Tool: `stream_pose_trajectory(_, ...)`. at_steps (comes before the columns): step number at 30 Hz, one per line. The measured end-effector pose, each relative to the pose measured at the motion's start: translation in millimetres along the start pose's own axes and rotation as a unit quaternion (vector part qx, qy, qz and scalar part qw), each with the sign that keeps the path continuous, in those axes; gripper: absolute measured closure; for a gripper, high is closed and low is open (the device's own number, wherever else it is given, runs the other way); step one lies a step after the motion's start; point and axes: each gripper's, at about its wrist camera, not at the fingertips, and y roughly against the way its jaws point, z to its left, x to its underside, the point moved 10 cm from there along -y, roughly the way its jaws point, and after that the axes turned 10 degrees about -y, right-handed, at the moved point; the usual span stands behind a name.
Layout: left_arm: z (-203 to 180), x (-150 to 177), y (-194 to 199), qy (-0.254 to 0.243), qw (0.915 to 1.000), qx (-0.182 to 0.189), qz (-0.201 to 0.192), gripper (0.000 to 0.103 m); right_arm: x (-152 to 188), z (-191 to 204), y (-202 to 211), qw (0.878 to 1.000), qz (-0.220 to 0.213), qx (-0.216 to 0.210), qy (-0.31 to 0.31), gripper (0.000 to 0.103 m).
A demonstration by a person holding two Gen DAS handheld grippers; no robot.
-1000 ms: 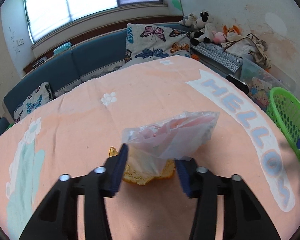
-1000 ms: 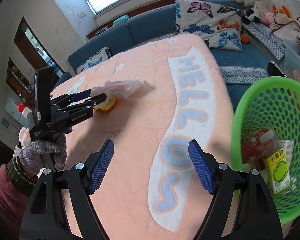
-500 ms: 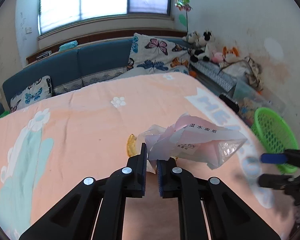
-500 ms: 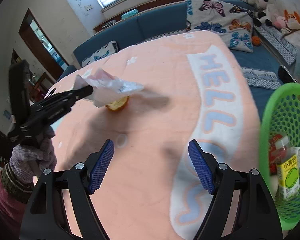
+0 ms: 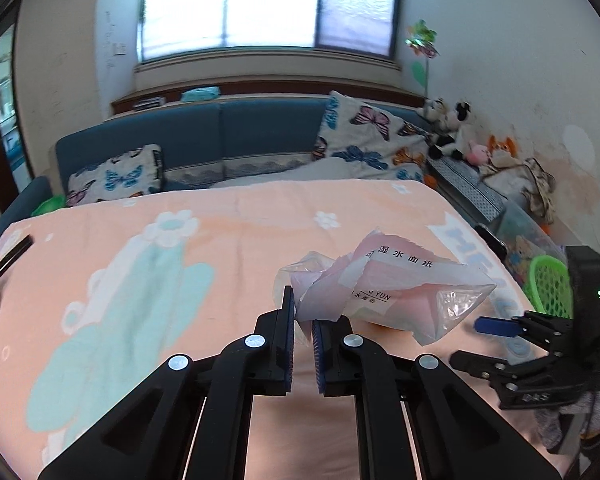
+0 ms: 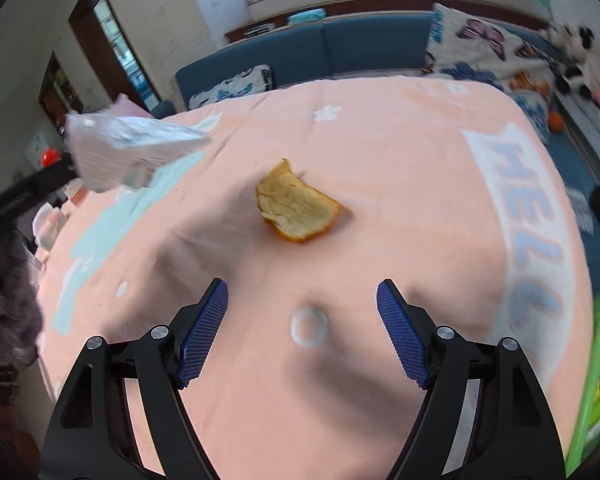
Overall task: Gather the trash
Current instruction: 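Return the left gripper to the bed and grasp the pink tissue packet, then grasp the bread crust with the right gripper while the left holds the tissue packet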
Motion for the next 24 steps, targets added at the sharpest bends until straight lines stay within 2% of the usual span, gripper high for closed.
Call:
stream_pose_trajectory(6,28.2,13.3,2.2,0.026,0.9996,-0.008,0.008,0.095,-13.1,7.8,-37.8,1.000,0.011,0.005,0.014,0.026)
stream_pose_trajectory(11,39.4,21.8,-3.2,0.042,0.9990,-0.009,0.014,0.095,-20.0,3.2,-66.8,0.999,0.021,0.035,0.021,0.026)
stream_pose_trajectory(15,40.5,24.1,-5.5,0.042,0.9990,-0.009,0.015,0.095,-27.8,3.3,-78.0,0.999,0.015,0.042,0.016,0.025)
stream_pose_trajectory(20,36.8,26.5,-6.2,0.043,0.9990,-0.003,0.014,0.095,-25.5,1.6,-79.7,0.997,0.008,0.073,0.040,0.041)
stream_pose_trajectory(24,30.8,27.1,-4.9,0.040,0.9991,-0.002,0.014,0.095,-22.3,-1.7,-70.7,0.998,0.008,0.050,0.021,0.051)
